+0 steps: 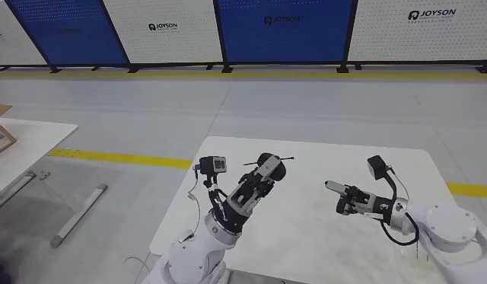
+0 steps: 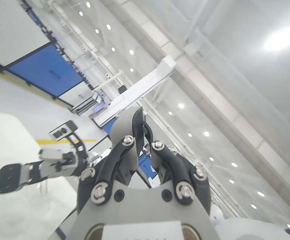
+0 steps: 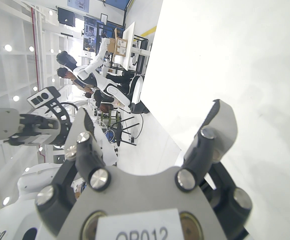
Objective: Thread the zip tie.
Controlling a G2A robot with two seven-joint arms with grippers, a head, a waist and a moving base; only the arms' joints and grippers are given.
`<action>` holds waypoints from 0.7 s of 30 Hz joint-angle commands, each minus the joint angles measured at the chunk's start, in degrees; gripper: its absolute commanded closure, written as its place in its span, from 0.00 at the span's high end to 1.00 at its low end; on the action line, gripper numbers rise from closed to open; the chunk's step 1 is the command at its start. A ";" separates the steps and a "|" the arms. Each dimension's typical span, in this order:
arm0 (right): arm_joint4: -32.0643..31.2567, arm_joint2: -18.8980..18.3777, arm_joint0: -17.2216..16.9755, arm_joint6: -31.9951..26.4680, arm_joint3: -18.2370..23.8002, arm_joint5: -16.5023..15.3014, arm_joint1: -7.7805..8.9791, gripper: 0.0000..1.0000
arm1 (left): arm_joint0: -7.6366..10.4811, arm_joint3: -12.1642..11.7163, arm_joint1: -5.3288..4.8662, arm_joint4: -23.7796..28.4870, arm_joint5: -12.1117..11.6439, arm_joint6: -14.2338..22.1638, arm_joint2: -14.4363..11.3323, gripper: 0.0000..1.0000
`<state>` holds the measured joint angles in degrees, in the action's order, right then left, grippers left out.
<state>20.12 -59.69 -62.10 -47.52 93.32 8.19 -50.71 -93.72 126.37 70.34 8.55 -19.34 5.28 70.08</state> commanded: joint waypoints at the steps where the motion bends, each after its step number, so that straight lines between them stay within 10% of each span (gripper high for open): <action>1: 0.00 0.00 0.00 0.00 0.00 0.00 0.00 1.00 | -0.43 0.46 -0.10 -0.49 0.05 0.46 0.63 0.00; 21: 0.00 0.00 0.00 0.00 0.00 0.00 0.00 1.00 | 0.73 -8.77 -0.87 -16.20 16.07 10.99 -5.25 0.00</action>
<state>20.12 -59.69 -62.10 -47.52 93.32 8.19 -50.71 -93.14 118.09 69.53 -6.64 -3.94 15.76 64.96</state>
